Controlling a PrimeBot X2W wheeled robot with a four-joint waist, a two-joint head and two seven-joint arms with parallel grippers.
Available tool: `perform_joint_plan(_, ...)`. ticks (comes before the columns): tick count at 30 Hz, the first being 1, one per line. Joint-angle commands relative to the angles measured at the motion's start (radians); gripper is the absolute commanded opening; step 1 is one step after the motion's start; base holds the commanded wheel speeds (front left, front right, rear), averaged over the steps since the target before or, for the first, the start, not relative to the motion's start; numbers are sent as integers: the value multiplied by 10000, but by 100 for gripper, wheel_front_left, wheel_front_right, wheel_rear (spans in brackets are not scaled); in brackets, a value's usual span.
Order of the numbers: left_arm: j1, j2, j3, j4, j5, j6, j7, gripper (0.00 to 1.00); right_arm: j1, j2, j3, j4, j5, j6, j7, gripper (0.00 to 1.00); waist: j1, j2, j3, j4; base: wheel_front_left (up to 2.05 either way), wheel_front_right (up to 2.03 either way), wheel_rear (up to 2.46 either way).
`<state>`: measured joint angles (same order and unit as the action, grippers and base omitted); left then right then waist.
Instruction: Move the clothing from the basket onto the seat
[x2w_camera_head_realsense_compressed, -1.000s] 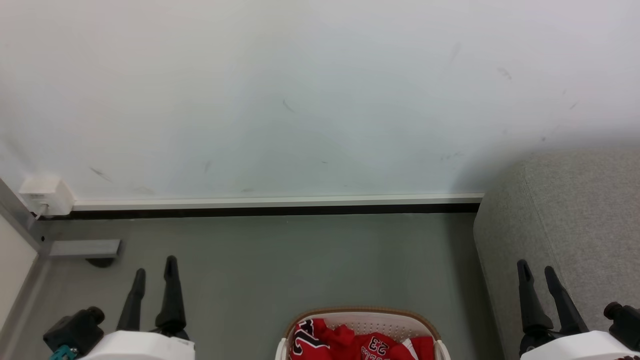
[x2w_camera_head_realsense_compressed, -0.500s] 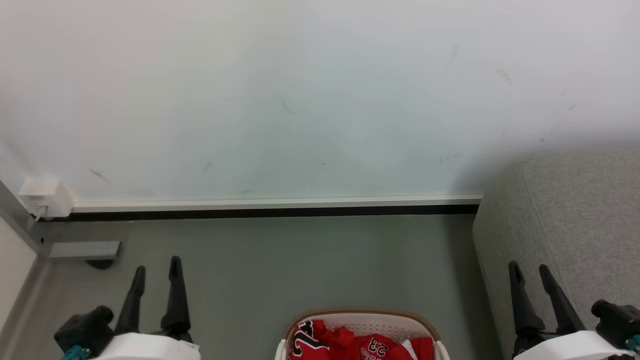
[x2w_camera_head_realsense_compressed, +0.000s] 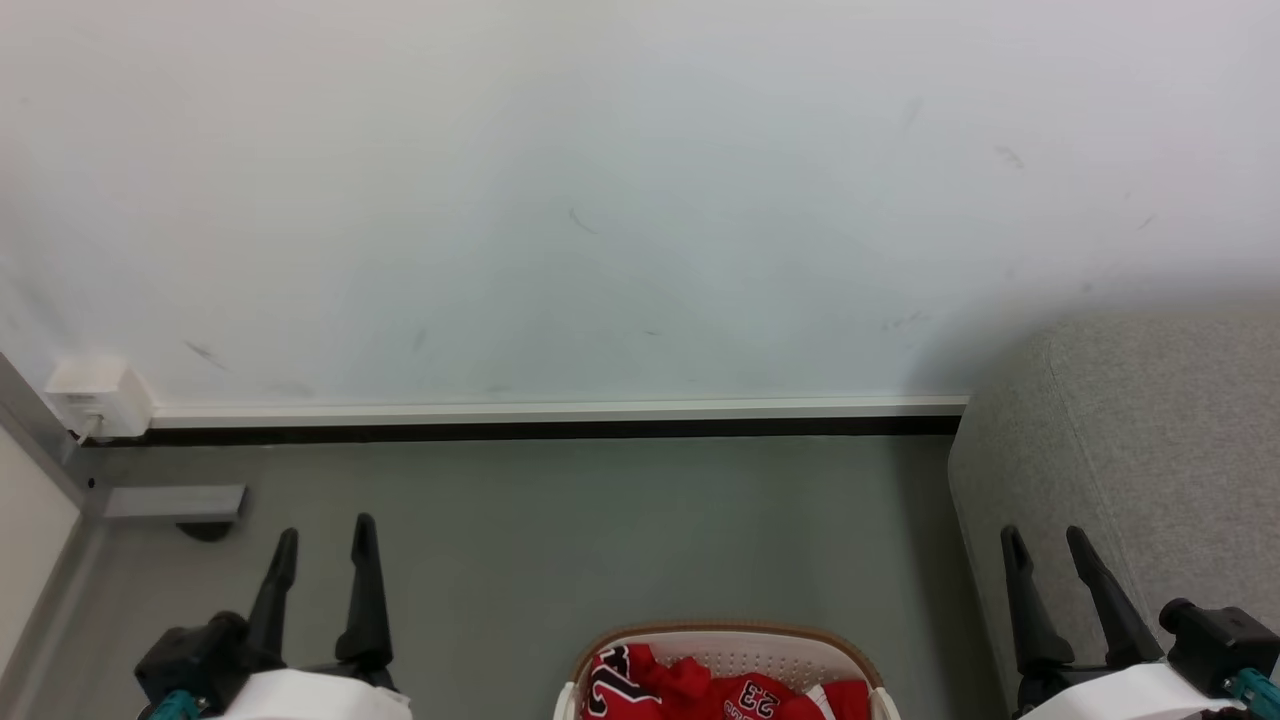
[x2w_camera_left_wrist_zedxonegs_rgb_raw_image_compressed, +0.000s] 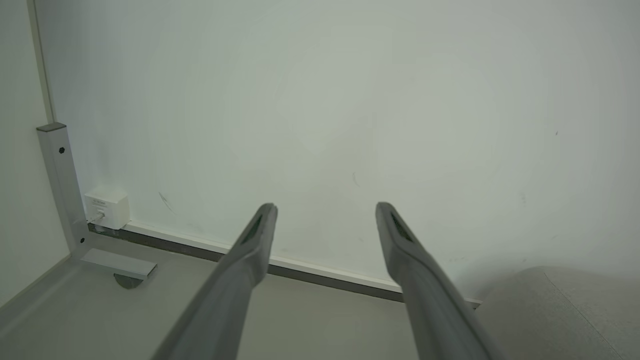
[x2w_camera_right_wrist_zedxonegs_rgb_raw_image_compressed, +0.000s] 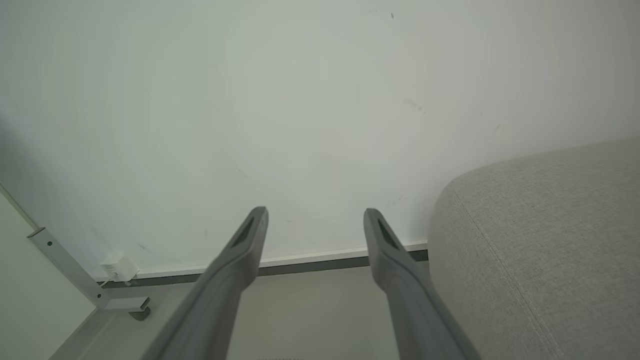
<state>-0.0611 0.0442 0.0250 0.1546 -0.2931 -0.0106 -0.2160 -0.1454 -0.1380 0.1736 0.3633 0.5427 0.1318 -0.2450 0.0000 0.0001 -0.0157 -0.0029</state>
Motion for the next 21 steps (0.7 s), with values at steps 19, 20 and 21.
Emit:
perform_joint_plan(19, 176, 97, -158, -125, 1528, 17, -421, 100, -216, 83, 70, 144, -1443, -20, -176, 100, 0, -1, -109, 44, 0, 0, 0)
perform_joint_plan(20, 184, 98, -167, -125, 1579, 15, -446, 100, -220, 90, 85, 154, -1505, -20, -186, 100, 0, -1, -112, 38, 0, 0, 0)
perform_joint_plan(21, 195, 97, -172, -126, 1616, 24, -472, 100, -221, 95, 100, 167, -1568, -20, -195, 100, 0, -1, -119, 30, 0, 0, 0)
